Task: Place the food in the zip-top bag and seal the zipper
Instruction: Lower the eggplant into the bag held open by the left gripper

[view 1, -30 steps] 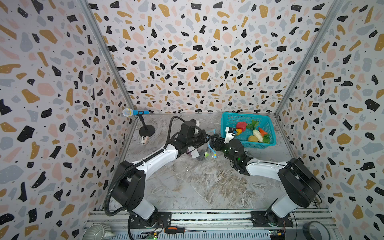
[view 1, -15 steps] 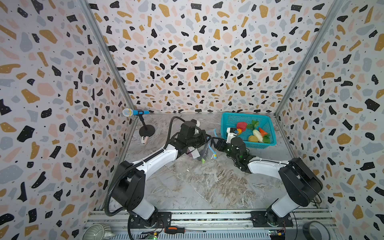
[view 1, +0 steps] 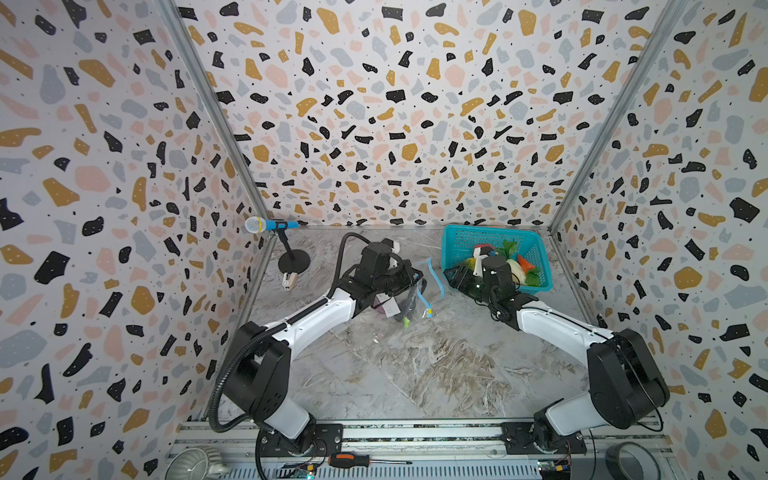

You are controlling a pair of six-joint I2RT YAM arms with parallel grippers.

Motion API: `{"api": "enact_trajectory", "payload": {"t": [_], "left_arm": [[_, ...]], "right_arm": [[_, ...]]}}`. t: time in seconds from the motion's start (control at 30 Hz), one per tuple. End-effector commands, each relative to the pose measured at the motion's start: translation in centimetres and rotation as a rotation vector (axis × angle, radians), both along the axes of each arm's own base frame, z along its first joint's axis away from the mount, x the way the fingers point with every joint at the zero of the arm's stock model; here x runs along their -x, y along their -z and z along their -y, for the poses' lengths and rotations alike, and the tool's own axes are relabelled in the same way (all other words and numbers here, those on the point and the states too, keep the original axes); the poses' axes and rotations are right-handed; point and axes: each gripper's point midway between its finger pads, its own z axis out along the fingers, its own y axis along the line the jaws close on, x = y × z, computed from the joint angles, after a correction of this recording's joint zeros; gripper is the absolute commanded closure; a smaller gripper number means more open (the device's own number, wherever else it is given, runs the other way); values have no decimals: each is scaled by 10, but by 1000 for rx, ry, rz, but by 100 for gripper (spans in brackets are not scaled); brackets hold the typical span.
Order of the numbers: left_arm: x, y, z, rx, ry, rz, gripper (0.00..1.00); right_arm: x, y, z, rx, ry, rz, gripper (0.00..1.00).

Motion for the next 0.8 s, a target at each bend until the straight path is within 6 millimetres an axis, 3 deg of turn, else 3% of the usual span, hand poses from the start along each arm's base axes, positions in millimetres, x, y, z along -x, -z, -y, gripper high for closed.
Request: {"api": "enact_trajectory", "payload": {"t": [0.0,0.13,0.3,0.63,0.77], "left_arm": [[1,-17,-2,27,11,51,100],[2,-18,-4,24,9,54,100],[1,-16,-6,18,5,56,100],[-1,-11,-15,3,-10,49,100],[-1,-14,-18,7,-15,51,100]], "right_arm": [[20,19,-16,-45,-92,-111,39],[21,36,-24,-78,-121,-159,44],[16,44,-30,-98,-128,-161,54],[13,37,-41,-117,-172,-123,84],[13,30,-48,-129,-198,-107,90]]}}
